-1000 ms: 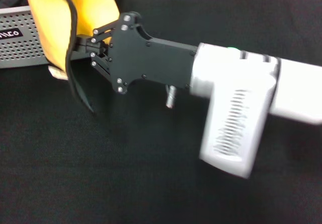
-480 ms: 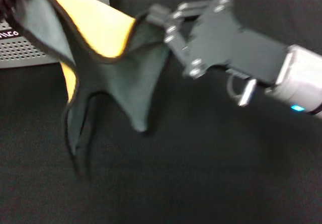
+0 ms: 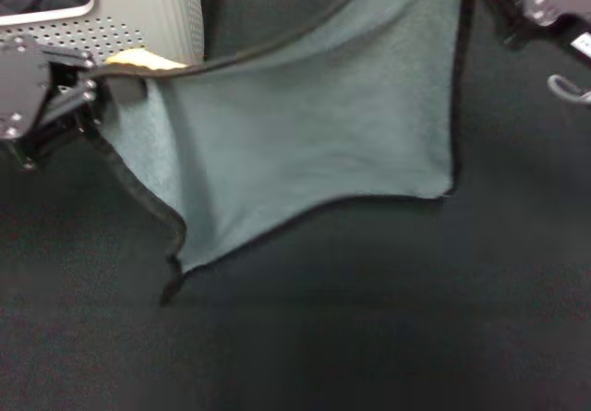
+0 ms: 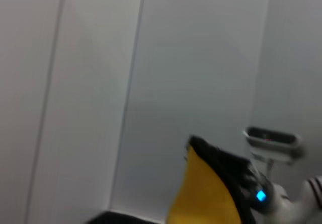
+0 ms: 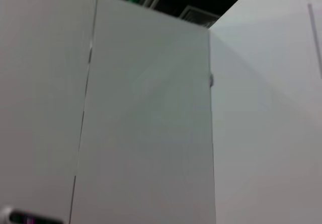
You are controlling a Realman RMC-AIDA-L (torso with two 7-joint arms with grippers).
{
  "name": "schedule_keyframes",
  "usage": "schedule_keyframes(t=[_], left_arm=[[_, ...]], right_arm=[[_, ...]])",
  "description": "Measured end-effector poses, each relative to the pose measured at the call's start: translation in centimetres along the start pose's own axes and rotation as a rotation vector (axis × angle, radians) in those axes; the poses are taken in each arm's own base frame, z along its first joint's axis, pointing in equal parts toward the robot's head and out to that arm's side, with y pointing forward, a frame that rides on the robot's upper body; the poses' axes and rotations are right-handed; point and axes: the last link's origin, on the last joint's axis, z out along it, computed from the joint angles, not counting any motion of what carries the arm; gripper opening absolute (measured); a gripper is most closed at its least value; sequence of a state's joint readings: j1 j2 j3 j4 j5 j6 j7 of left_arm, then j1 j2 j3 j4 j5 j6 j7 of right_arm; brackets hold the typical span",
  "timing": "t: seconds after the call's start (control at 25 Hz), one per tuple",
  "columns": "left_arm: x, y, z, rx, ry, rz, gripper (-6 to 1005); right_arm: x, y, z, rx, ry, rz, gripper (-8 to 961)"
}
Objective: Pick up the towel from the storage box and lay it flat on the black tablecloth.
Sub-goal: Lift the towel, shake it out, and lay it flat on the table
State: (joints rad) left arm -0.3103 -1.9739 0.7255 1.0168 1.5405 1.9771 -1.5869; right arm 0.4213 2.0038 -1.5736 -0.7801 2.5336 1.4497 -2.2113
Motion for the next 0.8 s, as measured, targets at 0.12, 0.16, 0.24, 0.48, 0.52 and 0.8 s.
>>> schedule_keyframes(t=[0.12, 0.16, 0.24, 0.48, 0.52, 0.8], left_arm=[[-0.2, -0.1, 0.5, -0.022, -0.036, -0.004, 29], [-0.3, -0.1, 0.8, -0.036, -0.053, -0.005, 30], [-0.5, 0.0, 1.1, -0.059, -0.074, -0.005, 30], [-0.6, 0.2, 1.3, -0.087, -0.092, 0.004, 39], [-0.6, 0.2, 1.3, -0.087, -0.092, 0.005, 41], [-0.6, 0.2, 1.3, -0.086, -0.093, 0.007, 54]], right_arm=[[-0.4, -0.6, -0.4, 0.014, -0.025, 0.045, 1], [-0.5, -0.8, -0.5, 0.018, -0.029, 0.056, 1], [-0.6, -0.9, -0.6, 0.024, -0.032, 0.07, 2], [-0.8, -1.4, -1.0, 0.05, -0.042, 0.087, 2], [-0.8, -1.5, -1.0, 0.052, -0.041, 0.088, 2], [-1.0, -1.8, -1.4, 0.07, -0.049, 0.09, 1]])
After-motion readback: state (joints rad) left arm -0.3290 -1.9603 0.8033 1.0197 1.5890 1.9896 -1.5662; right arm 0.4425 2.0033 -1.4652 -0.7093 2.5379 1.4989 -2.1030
